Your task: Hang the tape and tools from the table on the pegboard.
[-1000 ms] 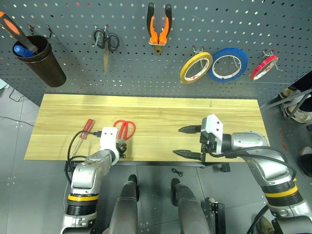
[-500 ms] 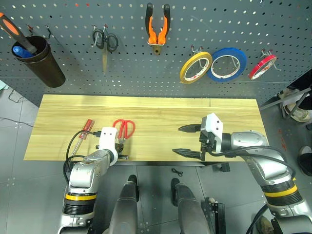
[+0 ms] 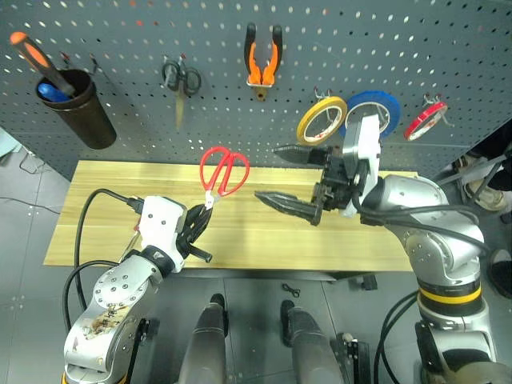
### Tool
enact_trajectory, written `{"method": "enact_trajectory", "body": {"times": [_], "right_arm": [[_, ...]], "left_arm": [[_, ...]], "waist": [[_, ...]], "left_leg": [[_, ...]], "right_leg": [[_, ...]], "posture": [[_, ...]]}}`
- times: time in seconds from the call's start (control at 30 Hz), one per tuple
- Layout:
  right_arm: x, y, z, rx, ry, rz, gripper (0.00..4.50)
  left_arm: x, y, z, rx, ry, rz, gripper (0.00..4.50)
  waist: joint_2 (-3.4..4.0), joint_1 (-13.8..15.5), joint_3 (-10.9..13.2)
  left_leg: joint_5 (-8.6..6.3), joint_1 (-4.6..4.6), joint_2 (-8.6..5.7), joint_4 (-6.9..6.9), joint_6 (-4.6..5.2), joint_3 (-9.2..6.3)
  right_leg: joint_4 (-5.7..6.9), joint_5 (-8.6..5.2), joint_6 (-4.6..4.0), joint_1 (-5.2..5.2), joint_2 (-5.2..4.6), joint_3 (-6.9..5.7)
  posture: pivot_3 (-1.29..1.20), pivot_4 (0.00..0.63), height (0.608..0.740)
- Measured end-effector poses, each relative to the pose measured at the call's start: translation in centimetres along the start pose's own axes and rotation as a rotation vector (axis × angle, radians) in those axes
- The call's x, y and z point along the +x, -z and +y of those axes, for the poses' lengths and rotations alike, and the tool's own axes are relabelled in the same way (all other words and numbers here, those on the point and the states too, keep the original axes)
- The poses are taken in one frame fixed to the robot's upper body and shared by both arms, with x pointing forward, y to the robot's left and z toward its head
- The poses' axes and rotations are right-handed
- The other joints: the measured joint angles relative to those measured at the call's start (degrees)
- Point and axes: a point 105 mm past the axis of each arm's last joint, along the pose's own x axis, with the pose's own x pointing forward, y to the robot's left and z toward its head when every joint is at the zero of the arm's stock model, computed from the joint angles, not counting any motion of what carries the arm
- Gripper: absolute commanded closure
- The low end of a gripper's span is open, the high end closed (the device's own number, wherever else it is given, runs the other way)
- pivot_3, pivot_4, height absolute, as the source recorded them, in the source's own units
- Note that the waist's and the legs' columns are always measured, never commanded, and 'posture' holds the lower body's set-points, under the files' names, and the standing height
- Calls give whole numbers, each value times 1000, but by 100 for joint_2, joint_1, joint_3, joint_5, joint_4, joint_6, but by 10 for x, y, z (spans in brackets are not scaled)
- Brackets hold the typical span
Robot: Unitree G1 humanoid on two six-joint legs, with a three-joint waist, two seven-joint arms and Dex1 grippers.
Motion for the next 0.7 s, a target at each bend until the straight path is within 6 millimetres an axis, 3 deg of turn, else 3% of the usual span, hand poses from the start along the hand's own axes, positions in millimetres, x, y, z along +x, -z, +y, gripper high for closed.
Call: {"method": "enact_trajectory", "body": {"times": [0.13,0.3,0.4,0.53,0.7], "right_arm": [[3,-3,-8,18,18,-14,0],[15,-40,-13,30,-23,-111,0],[19,-50,-15,46,-37,-132,0],[20,-47,-19,75,-32,-131,0],[21,-43,-22,80,-23,-110,0]], "left_arm": [[-2,-17,12,44,-88,-93,4336],[-4,-45,26,109,-177,-225,4336],[2,-54,33,127,-206,-268,4336],[12,-49,35,116,-210,-268,4336],[28,-30,32,64,-180,-213,4336]], "waist": [[-3,102,-188],[-5,185,-360],[-6,231,-505],[-7,275,-634],[-9,274,-736]], "left_leg": [[0,-1,0,3,1,5],[1,3,2,0,3,4],[2,9,3,-1,4,6],[1,11,2,3,3,7],[1,16,3,3,4,7]], "right_leg": [[-38,20,0,18,-3,-4],[-33,50,-33,15,2,-6],[-36,50,-35,22,4,-7],[-37,51,-35,27,2,-7],[-30,55,-39,26,5,-7]], "posture": [[223,173,740],[239,139,740],[242,130,740],[228,119,740],[206,123,740]]}}
